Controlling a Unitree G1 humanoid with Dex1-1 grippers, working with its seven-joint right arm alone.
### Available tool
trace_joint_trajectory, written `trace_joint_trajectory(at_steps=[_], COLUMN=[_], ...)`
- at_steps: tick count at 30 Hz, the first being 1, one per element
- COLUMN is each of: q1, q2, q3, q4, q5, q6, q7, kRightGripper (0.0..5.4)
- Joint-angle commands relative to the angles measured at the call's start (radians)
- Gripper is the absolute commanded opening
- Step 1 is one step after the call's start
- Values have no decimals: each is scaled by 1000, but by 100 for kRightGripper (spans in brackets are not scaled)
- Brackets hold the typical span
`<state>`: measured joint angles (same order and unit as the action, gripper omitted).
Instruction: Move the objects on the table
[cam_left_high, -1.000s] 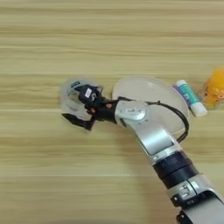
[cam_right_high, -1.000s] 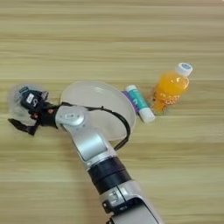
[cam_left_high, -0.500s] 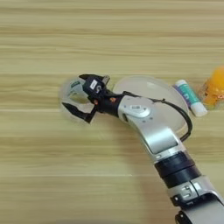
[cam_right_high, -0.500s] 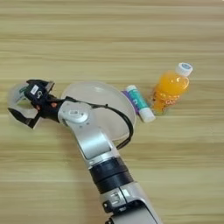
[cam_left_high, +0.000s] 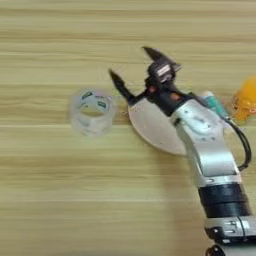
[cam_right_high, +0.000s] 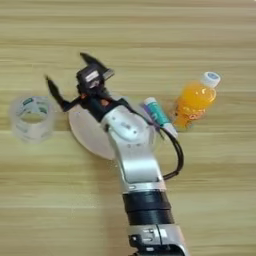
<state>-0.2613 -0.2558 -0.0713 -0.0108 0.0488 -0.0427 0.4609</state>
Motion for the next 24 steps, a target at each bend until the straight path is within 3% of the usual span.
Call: trace_joint_trajectory(at_steps=[1, 10, 19, 24], q1=[-68, -76, -116, -135], q2=[-65, -103, -131, -157], q3=[-130, -255, -394, -426], q4=[-31, -35, 47, 123], q5=[19, 61, 76, 79], q6=[-83, -73, -88, -79], q7=[-91, -177, -344, -393], kRightGripper=[536, 536, 536, 536])
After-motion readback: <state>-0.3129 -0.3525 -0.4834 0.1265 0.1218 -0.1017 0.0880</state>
